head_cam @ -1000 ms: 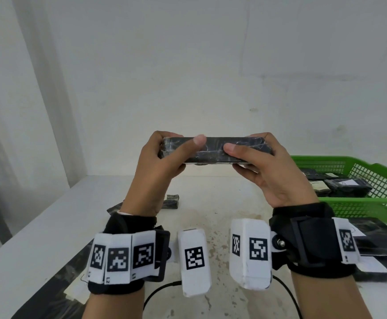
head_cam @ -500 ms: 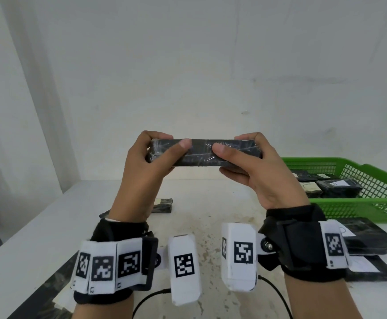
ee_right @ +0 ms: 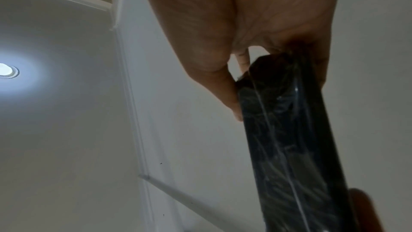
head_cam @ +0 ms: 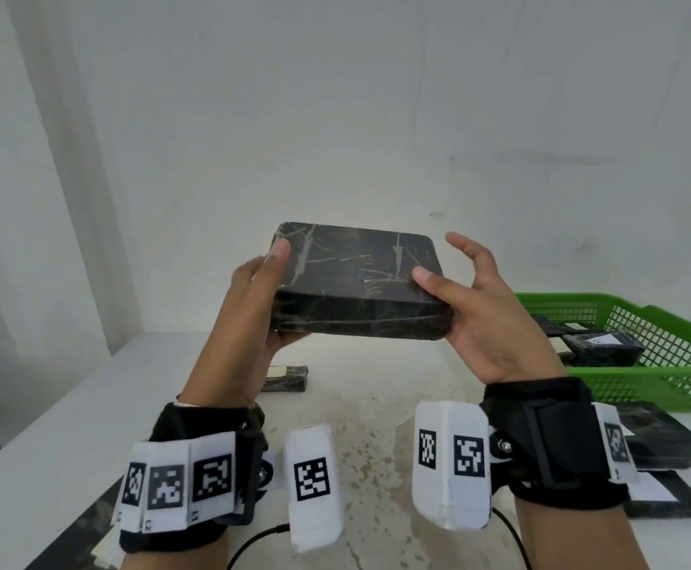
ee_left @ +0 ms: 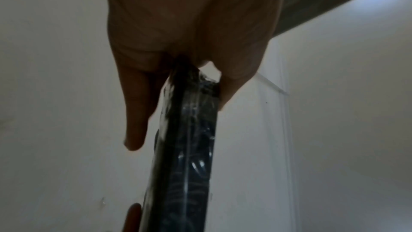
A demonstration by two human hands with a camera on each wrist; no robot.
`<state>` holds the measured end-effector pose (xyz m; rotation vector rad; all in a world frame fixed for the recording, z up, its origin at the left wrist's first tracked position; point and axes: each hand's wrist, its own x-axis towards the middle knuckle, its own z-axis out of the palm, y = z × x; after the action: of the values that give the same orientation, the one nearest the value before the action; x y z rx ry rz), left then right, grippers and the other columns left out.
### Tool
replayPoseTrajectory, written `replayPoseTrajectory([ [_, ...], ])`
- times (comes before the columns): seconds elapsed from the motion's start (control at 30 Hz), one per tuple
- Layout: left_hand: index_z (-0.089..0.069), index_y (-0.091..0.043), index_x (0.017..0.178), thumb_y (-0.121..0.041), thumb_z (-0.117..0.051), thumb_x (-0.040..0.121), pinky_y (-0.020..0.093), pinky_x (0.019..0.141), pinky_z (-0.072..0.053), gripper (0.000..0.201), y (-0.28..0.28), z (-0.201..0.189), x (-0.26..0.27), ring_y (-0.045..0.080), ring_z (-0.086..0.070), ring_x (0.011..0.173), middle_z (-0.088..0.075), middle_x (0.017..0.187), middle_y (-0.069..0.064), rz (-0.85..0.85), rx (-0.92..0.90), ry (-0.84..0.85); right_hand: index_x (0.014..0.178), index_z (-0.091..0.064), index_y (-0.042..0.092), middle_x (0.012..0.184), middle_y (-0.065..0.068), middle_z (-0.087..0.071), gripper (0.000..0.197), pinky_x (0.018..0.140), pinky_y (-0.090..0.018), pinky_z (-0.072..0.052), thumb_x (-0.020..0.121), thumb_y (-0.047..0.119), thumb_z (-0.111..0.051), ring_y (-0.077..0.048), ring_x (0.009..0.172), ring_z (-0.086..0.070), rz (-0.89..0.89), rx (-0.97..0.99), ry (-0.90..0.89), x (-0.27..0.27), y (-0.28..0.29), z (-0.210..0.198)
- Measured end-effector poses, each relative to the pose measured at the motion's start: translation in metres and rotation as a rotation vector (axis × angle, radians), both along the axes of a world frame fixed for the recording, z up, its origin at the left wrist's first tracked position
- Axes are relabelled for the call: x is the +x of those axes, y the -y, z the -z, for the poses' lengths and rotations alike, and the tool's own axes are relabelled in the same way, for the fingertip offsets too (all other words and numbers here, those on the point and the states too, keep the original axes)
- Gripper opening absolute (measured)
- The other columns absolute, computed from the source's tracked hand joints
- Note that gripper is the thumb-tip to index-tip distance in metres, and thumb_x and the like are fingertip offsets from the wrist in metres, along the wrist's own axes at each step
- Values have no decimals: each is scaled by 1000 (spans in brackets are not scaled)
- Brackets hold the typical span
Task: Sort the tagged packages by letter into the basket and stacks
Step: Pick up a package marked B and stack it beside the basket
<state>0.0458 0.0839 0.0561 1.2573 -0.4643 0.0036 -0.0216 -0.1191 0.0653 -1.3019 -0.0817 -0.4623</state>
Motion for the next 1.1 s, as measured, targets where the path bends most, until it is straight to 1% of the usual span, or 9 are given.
replayPoseTrajectory([
  [0.1, -61, -6, 118, -29, -53, 99, 30, 69, -60, 31, -3, 0, -1, 16, -73, 86, -76, 94, 2, 23, 14, 30, 140, -41, 18, 95, -6, -77, 72, 85, -33, -56, 75, 13, -71, -18, 86, -73, -10, 25, 0, -1, -2, -1],
  [0.2, -61, -4, 122, -22, -53, 97, 30, 69, -60, 31, -5, -2, -3, 16, -73, 86, -76, 97, 4, 33, 4, 41, 141, -47, 12, 119, -17, -69, 76, 94, -39, -53, 69, 11, -70, -27, 102, -69, -83, -13, -13, -4, -2, -1],
  [0.4, -64, -15, 121, -50, -57, 81, 38, 82, -60, 54, -13, -8, -7, 22, -71, 99, -73, 113, 6, 72, 4, 15, 142, -46, 24, 119, -20, -66, 88, 83, -32, -58, 63, -3, -72, -25, 100, -69, -81, -93, 64, -4, 6, 0],
  [0.57, -61, -4, 121, -37, -75, 75, 56, 97, -48, 59, -9, -7, -7, 27, -63, 95, -68, 114, 21, -54, 29, 21, 147, -38, 18, 126, -12, -66, 86, 93, -38, -55, 72, 11, -79, -24, 113, -66, -110, -51, 77, -1, 3, 1],
  [0.63, -60, -6, 123, -39, -67, 71, 50, 94, -52, 62, -8, -8, -8, 21, -68, 94, -72, 110, 13, -40, 32, 28, 146, -40, 7, 127, -12, -66, 74, 96, -38, -54, 80, 23, -71, -22, 114, -65, -93, -6, 53, 0, 1, 0],
  [0.77, -63, -18, 120, -55, -63, 79, 38, 85, -57, 55, -7, -10, -10, 18, -71, 102, -75, 107, -2, 37, 64, -5, 129, -55, 1, 118, -10, -69, 48, 73, -24, -58, 84, 14, -63, -16, 94, -69, 9, -49, 40, 1, -1, 2],
  [0.9, -67, -15, 115, -62, -53, 86, 39, 83, -57, 57, -2, -7, -7, 21, -71, 102, -75, 107, 3, -94, 66, -66, 128, -55, 5, 116, -10, -69, 42, 77, -27, -59, 87, 10, -63, -17, 95, -69, 15, -96, 31, 2, -5, 2],
  [1.03, -60, -1, 119, -60, -59, 83, 51, 91, -55, 69, 3, -4, -7, 29, -70, 105, -72, 113, 13, -200, 58, -39, 132, -54, 8, 124, -10, -68, 71, 95, -43, -53, 74, 46, -68, -22, 111, -66, -21, -84, 2, 0, -10, -2],
  [1.1, -60, 0, 118, -58, -61, 77, 47, 90, -57, 71, 3, -6, -9, 26, -70, 102, -74, 109, 9, -169, 26, -25, 130, -55, 8, 120, -7, -70, 74, 90, -40, -56, 75, 57, -61, -18, 108, -69, 26, -81, -12, -1, -13, -4],
])
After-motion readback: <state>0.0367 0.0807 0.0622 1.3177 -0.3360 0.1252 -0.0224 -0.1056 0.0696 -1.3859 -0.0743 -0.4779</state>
